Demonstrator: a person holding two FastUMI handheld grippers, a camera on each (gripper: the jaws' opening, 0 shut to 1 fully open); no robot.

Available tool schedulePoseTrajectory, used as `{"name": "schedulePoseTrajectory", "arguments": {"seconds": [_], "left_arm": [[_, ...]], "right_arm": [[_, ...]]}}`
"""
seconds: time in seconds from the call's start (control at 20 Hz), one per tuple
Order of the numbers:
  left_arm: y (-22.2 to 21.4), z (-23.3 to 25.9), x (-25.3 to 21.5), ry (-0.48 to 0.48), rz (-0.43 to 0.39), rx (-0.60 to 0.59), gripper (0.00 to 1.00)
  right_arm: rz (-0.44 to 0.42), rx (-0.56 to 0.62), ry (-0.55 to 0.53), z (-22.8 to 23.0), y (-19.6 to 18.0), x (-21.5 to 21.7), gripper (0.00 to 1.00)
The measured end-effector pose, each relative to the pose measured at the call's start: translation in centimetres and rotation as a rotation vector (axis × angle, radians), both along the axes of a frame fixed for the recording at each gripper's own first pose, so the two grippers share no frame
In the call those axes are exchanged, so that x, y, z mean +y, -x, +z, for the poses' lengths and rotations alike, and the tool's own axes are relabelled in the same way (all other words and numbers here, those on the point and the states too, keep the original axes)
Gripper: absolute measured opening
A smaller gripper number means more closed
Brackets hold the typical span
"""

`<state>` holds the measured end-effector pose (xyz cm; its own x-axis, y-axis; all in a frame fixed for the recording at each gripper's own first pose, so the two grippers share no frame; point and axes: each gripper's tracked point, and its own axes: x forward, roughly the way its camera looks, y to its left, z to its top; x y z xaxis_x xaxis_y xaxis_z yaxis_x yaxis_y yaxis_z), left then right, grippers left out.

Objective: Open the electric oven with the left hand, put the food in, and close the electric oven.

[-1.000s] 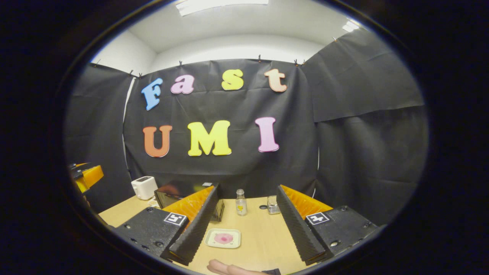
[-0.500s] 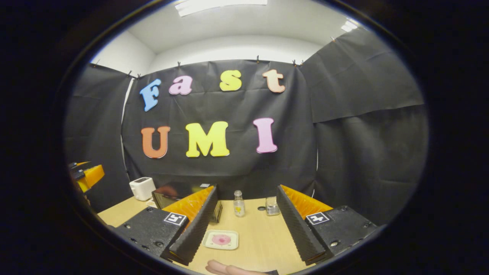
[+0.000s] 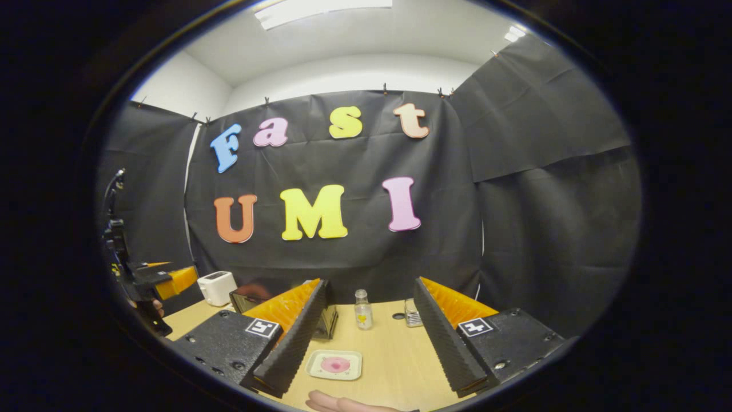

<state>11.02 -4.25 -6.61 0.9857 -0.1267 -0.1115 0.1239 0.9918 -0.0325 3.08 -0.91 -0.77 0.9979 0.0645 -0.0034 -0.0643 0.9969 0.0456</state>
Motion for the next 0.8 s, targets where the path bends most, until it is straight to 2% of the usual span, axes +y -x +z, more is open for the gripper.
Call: {"name": "schedulePoseTrajectory", "arguments": {"seconds": [0.15, 0.4, 0.8], "left_arm": [[-3.3, -2.3, -0.8, -0.032, -0.005, 0.047, 0.96], [-8.8, -5.7, -2.4, -0.019, -0.037, 0.123, 0.96], [-16.0, -13.0, -5.1, -0.002, -0.076, 0.332, 0.97]], "right_arm": [[0.009, 0.009, 0.0, -0.2, -1.0, 0.1, 0.96], [0.01, 0.014, 0.03, 0.5, -2.7, -0.2, 0.96], [-0.019, -0.018, 0.052, 1.7, -4.1, -1.9, 0.96]]}}
